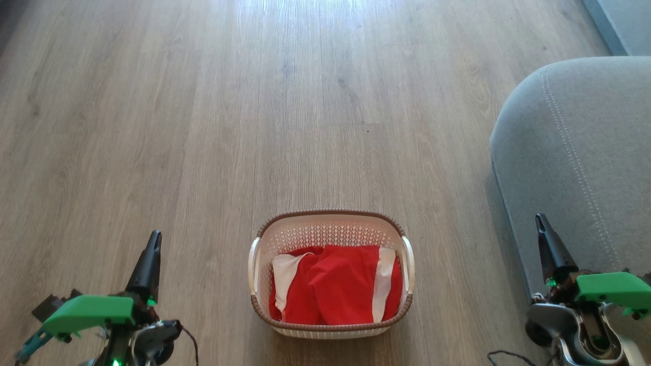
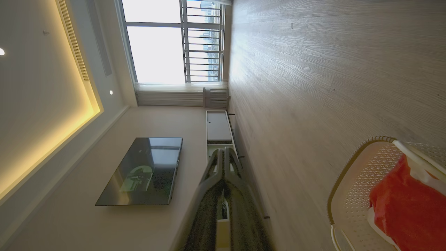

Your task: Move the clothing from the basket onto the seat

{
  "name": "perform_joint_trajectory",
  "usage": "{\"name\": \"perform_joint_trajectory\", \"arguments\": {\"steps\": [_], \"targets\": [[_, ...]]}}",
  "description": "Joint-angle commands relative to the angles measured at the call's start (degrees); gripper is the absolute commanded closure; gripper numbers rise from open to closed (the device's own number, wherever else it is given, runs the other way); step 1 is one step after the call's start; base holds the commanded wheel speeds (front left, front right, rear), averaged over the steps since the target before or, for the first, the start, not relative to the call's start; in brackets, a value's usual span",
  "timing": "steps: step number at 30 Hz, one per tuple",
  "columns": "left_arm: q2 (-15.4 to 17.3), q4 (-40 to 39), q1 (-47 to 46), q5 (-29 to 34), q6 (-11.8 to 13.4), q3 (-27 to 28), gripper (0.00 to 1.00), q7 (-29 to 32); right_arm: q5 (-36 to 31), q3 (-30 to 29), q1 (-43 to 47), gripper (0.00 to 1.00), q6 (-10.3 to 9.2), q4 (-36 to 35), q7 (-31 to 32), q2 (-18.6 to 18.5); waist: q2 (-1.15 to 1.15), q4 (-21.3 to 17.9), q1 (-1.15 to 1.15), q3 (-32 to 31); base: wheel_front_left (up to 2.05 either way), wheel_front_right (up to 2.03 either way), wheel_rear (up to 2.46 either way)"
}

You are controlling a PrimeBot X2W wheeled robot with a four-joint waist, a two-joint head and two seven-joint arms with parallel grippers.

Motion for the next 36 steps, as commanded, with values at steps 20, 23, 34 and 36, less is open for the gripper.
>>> {"name": "perform_joint_trajectory", "arguments": {"steps": [20,23,34,36], "targets": [[-0.1,3.9,0.2,1.3,0.0,-0.7,0.00,-1.4,-0.8,1.1,-0.4,0.00,0.00,3.6,-0.4,-0.2,0.00,0.0,0.00,0.1,0.00,0.00,0.00],[0.0,4.1,-0.4,2.3,0.0,-0.8,0.00,-1.9,-1.4,1.8,-1.1,0.00,0.00,3.6,-0.9,-0.6,0.00,0.0,0.00,0.2,0.00,0.00,0.00],[0.0,3.9,-2.3,9.2,0.0,-0.7,0.00,-3.6,-4.5,5.6,-3.9,0.00,0.00,4.3,-3.4,-2.6,0.00,0.0,0.00,0.5,0.00,0.00,0.00],[0.0,3.8,-2.6,11.0,0.0,-0.8,0.00,-3.9,-5.5,6.4,-4.6,0.00,0.00,4.6,-3.8,-3.1,0.00,0.0,0.00,0.5,0.00,0.00,0.00]]}}
